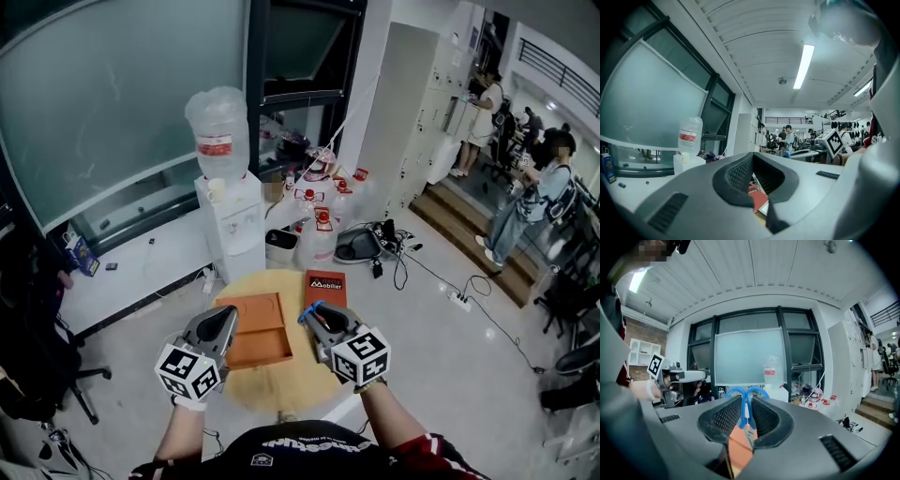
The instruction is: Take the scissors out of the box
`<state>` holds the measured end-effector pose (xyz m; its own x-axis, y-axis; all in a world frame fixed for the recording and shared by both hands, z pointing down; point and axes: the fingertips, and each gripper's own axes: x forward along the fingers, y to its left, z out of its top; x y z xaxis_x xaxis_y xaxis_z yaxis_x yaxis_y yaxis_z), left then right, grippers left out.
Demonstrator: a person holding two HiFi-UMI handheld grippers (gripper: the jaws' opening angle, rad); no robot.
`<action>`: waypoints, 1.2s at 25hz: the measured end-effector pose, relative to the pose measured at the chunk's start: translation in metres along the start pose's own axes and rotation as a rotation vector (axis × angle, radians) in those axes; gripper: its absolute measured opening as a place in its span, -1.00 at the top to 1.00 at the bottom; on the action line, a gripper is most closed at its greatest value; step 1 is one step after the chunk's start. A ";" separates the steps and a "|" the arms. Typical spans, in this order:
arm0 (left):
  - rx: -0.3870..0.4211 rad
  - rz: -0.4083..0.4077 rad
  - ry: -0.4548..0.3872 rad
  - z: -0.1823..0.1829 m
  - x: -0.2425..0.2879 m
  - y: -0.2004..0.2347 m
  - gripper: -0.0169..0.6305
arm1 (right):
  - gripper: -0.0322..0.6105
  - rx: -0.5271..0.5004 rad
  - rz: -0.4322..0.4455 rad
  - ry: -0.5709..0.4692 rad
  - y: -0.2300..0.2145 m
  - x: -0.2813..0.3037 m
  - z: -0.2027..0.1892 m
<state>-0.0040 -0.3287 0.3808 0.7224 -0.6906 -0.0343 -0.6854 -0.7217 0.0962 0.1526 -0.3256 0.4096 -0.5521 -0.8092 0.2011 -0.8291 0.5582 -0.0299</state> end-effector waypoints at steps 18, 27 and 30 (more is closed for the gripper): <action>0.017 0.052 -0.030 0.015 -0.016 0.014 0.90 | 0.58 -0.018 -0.066 -0.168 -0.010 -0.021 0.064; 0.026 0.058 -0.029 0.021 -0.019 0.017 0.90 | 0.58 0.005 -0.062 -0.176 -0.007 -0.015 0.065; 0.018 0.062 -0.030 0.020 -0.020 0.021 0.90 | 0.58 0.000 -0.069 -0.176 -0.005 -0.011 0.065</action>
<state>-0.0345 -0.3309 0.3641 0.6759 -0.7347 -0.0589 -0.7302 -0.6783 0.0815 0.1576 -0.3312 0.3441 -0.5005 -0.8652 0.0285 -0.8657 0.5001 -0.0221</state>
